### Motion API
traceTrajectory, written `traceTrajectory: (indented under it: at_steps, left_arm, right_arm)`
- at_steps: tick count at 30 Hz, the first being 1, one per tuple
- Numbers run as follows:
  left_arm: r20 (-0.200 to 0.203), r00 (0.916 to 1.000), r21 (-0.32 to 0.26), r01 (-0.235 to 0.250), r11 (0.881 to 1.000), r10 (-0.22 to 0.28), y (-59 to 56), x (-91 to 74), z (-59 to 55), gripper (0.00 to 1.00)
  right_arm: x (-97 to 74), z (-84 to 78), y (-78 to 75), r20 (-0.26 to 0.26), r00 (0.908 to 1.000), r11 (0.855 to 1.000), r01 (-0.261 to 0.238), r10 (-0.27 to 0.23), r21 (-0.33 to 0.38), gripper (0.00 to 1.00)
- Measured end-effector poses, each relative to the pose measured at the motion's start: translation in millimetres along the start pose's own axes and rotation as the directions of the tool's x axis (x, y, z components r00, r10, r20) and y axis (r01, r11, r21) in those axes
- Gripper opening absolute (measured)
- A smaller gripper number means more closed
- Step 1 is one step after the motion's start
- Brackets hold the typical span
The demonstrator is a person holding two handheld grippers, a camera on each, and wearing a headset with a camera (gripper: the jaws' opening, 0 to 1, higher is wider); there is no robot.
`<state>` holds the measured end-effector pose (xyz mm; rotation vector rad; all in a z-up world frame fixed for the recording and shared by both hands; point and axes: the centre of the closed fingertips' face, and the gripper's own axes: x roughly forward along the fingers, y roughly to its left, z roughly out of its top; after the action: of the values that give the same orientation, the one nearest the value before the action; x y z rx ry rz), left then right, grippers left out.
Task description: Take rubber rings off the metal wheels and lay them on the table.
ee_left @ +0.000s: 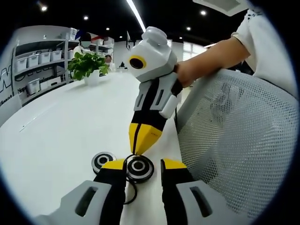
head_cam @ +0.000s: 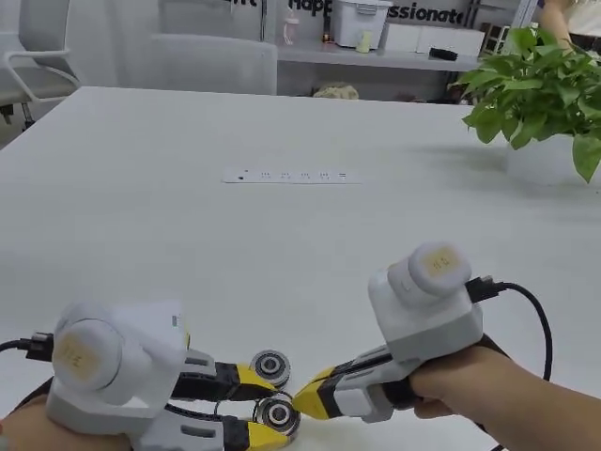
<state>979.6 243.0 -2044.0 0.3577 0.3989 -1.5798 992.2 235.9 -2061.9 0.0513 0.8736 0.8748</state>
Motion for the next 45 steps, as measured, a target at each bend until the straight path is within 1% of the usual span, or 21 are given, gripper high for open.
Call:
traceTrajectory:
  at_steps: [3, 4, 5, 6, 7, 8, 10, 11, 13, 17, 20, 23, 25, 27, 29, 32, 35, 36, 39, 41, 45]
  left_arm:
    - [0.002, 0.9999, 0.014, 0.012, 1.000, -0.012, -1.8, -3.3, 5.1, 0.32]
    - [0.002, 0.9998, 0.014, 0.018, 1.000, -0.018, -2.7, -4.2, 6.4, 0.37]
    - [-0.011, 0.9990, 0.014, 0.044, 0.999, -0.044, -6.6, -5.6, 7.2, 0.42]
    - [-0.024, 0.9970, 0.002, 0.073, 0.997, -0.073, -11.2, -6.7, 6.7, 0.49]
    - [-0.022, 0.9971, 0.009, 0.073, 0.997, -0.073, -10.6, -8.3, 10.4, 0.57]
    - [-0.023, 0.9967, 0.015, 0.079, 0.997, -0.078, -11.3, -10.0, 12.6, 0.61]
    - [-0.022, 0.9955, 0.011, 0.093, 0.996, -0.092, -12.6, -13.8, 17.4, 0.65]
    - [-0.023, 0.9940, -0.003, 0.107, 0.994, -0.107, -13.8, -17.2, 20.5, 0.66]
    - [-0.010, 0.9947, 0.010, 0.102, 0.995, -0.102, -12.6, -23.8, 27.7, 0.67]
    - [0.004, 0.9960, -0.011, 0.089, 0.996, -0.089, -11.6, -37.7, 38.1, 0.72]
    - [0.030, 0.9978, -0.005, 0.059, 0.998, -0.059, -10.2, -52.9, 47.3, 0.73]
    - [0.043, 0.9986, -0.014, 0.031, 0.999, -0.031, -10.0, -65.1, 54.0, 0.77]
    - [0.064, 0.9978, -0.018, 0.016, 1.000, -0.015, -12.0, -72.7, 62.4, 0.80]
    - [0.082, 0.9966, -0.005, -0.007, 1.000, 0.007, -13.2, -79.5, 69.7, 0.80]
    - [0.089, 0.9957, 0.010, -0.028, 1.000, 0.027, -14.9, -85.6, 73.2, 0.80]
    - [0.090, 0.9939, 0.002, -0.065, 0.998, 0.065, -14.0, -93.6, 71.8, 0.80]
    - [0.091, 0.9900, -0.036, -0.105, 0.994, 0.108, -12.9, -102.6, 68.5, 0.80]
    - [0.094, 0.9884, -0.048, -0.115, 0.992, 0.119, -13.3, -105.1, 68.5, 0.80]
    - [0.110, 0.9835, -0.058, -0.137, 0.989, 0.143, -17.3, -113.5, 68.0, 0.81]
    - [0.104, 0.9802, -0.068, -0.162, 0.984, 0.168, -17.8, -117.4, 64.3, 0.80]
    - [0.059, 0.9747, -0.075, -0.211, 0.975, 0.216, -18.3, -121.5, 48.1, 0.80]
  right_arm:
    - [-0.9, 1.3, -0.4, 0.006, 1.0000, 1.000, 0.000, 0.000, 0.014, 0.00]
    - [-1.1, 1.6, -0.6, 0.007, 1.0000, 1.000, 0.001, -0.001, 0.016, 0.00]
    - [-1.4, 1.9, -0.5, 0.010, 1.0000, 1.000, 0.001, -0.001, 0.022, 0.00]
    - [-1.7, 1.9, -0.4, 0.010, 0.9999, 1.000, 0.000, 0.000, 0.026, 0.00]
    - [-1.9, 1.7, -0.5, 0.009, 1.0000, 1.000, 0.001, -0.001, 0.029, 0.00]
    - [-2.1, 1.7, -0.8, 0.008, 1.0000, 1.000, 0.002, -0.003, 0.030, 0.00]
    - [-2.2, 2.1, -1.0, 0.009, 1.0000, 0.999, 0.003, -0.003, 0.032, 0.00]
    - [-2.1, 2.2, -0.8, 0.009, 1.0000, 0.999, 0.001, -0.002, 0.034, 0.00]
    - [-2.1, 1.7, -0.5, 0.006, 1.0000, 0.999, 0.000, 0.000, 0.034, 0.00]
    - [-2.5, 1.7, -0.8, 0.002, 1.0000, 0.999, 0.002, -0.002, 0.042, 0.00]
    - [-3.7, 4.9, 0.4, 0.012, 0.9999, 0.999, -0.002, 0.001, 0.049, 0.00]
    - [-4.2, 7.7, 1.2, 0.022, 0.9997, 0.999, -0.004, 0.003, 0.054, 0.00]
    - [-4.2, 8.6, 1.4, 0.025, 0.9997, 0.998, -0.006, 0.004, 0.066, 0.00]
    - [-4.5, 8.6, 0.5, 0.024, 0.9997, 0.997, -0.003, 0.001, 0.071, 0.00]
    - [-6.0, 11.0, 0.3, 0.036, 0.9993, 0.997, -0.005, 0.002, 0.079, 0.00]
    - [-8.5, 14.9, -0.1, 0.053, 0.9986, 0.996, -0.005, 0.000, 0.085, 0.00]
    - [-10.8, 19.3, -0.4, 0.072, 0.9974, 0.996, -0.005, -0.001, 0.090, 0.00]
    - [-11.4, 20.1, -1.1, 0.075, 0.9972, 0.996, -0.005, -0.002, 0.092, 0.00]
    - [-14.0, 23.8, -3.8, 0.092, 0.9957, 0.995, 0.001, -0.010, 0.099, 0.00]
    - [-15.3, 25.5, -4.5, 0.100, 0.9949, 0.995, 0.001, -0.012, 0.104, 0.00]
    - [-18.2, 31.3, -4.4, 0.125, 0.9921, 0.994, -0.002, -0.012, 0.110, 0.00]
